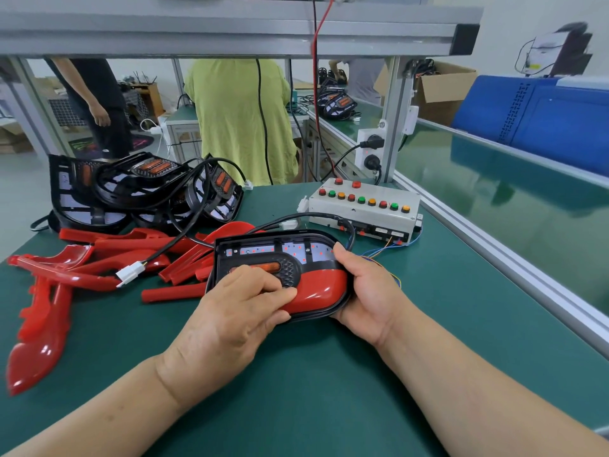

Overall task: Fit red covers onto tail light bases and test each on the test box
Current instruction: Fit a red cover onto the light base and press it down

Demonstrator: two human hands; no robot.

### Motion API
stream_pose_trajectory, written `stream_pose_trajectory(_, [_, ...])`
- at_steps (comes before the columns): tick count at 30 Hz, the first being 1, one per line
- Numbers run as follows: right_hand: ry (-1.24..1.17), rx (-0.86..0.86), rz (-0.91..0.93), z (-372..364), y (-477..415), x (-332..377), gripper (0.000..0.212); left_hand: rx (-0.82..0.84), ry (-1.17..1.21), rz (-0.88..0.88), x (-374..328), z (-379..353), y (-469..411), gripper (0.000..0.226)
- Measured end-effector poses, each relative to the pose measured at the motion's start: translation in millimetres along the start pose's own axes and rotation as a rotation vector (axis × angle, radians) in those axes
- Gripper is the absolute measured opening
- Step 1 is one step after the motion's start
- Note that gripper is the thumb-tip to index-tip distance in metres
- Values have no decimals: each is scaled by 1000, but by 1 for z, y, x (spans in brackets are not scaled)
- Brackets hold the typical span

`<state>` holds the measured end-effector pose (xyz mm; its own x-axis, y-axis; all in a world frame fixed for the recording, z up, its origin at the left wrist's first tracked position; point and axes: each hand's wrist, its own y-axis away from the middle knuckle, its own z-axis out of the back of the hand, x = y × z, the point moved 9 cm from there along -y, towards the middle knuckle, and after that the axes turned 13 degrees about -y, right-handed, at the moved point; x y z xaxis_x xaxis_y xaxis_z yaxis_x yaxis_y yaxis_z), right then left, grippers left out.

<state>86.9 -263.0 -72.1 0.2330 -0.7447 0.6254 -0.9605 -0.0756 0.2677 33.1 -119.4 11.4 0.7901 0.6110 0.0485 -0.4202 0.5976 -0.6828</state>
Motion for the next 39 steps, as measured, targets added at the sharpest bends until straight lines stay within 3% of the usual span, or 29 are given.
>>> stream_pose_trajectory(6, [26, 91, -8, -9, 3, 1, 46, -5, 2, 2, 4, -3, 0, 30])
stream_pose_trajectory(9, [91, 200, 6, -20, 6, 2, 60, 7, 48, 57, 10, -4, 2, 31])
stream_pose_trajectory(12, [93, 201, 30, -21, 6, 4, 71, 41, 86, 90, 12, -4, 1, 31])
stream_pose_trajectory(15, [72, 182, 48, -20, 5, 7, 70, 77, 104, 120, 13, 1, -4, 37])
stream_pose_trajectory(17, [42, 175, 54, -19, 4, 11, 69, 34, 245, 265, 29, 14, -9, 41])
stream_pose_trajectory(19, [15, 165, 53, -17, 4, 15, 69, -78, 303, 555, 66, 33, -3, 33])
stream_pose_trajectory(20, [13, 162, 47, -17, 4, 15, 68, -60, 302, 730, 87, 36, 6, 41])
stream_pose_trajectory(21, [17, 157, 39, -16, 4, 14, 69, 48, 318, 880, 106, 32, 16, 56])
stream_pose_trajectory(23, [28, 152, 27, -16, 4, 11, 69, 444, 417, 1023, 118, 8, 38, 78])
stream_pose_trajectory(24, [32, 150, 22, -16, 4, 10, 69, 634, 484, 1023, 113, -3, 47, 88])
stream_pose_trajectory(26, [37, 147, 17, -16, 4, 10, 70, 803, 625, 976, 100, -15, 56, 86])
stream_pose_trajectory(33, [20, 180, 14, -19, 5, 11, 66, 823, 933, 982, 83, -31, 57, 51])
stream_pose_trajectory(39, [40, 161, 12, -17, 4, 8, 70, 855, 1100, 1020, 72, -37, 59, 39])
